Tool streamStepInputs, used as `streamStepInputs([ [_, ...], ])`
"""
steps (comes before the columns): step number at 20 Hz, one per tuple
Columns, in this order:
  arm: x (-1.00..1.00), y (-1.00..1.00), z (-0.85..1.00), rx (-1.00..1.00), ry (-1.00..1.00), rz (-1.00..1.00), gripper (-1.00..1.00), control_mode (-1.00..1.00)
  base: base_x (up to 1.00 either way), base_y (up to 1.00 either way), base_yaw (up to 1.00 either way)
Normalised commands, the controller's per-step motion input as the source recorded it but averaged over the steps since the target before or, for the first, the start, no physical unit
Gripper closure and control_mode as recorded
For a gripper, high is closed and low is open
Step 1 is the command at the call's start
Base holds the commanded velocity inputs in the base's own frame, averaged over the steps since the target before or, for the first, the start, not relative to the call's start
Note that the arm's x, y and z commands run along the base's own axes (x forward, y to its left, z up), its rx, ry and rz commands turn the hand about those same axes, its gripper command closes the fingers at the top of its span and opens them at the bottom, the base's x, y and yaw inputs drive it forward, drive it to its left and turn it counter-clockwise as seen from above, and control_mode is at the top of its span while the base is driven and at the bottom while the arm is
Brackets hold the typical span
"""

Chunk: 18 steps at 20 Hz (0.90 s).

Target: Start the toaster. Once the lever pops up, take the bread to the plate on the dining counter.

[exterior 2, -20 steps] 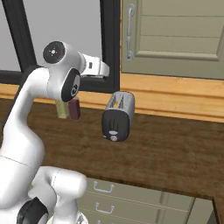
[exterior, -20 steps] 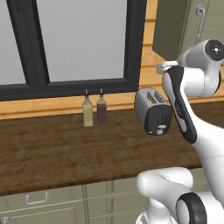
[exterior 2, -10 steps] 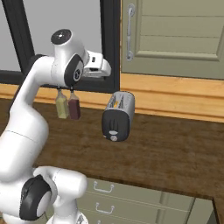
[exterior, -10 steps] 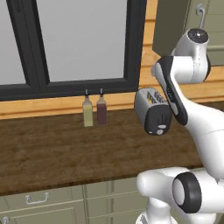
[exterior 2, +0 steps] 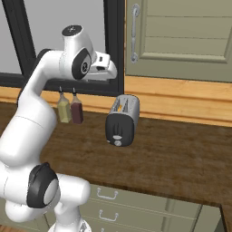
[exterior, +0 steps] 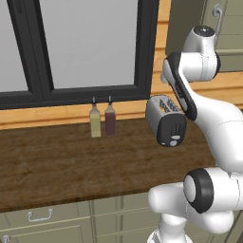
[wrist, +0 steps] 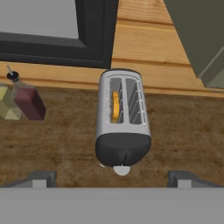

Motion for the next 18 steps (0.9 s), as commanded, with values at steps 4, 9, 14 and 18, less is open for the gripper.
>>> streamStepInputs([
  [4, 0.4, -0.01, -0.22, 0.0, 0.05, 0.0, -1.0, -1.0, 0.0, 0.0, 0.0],
  [9, 0.19, -0.02, -0.11, 0.0, 0.01, 0.0, -1.0, -1.0, 0.0, 0.0, 0.0],
  [14, 0.0, 0.0, 0.0, 0.01, 0.0, 0.0, -1.0, -1.0, 0.0, 0.0, 0.0],
  [18, 0.0, 0.0, 0.0, 0.0, 0.0, 0.0, -1.0, -1.0, 0.0, 0.0, 0.0],
])
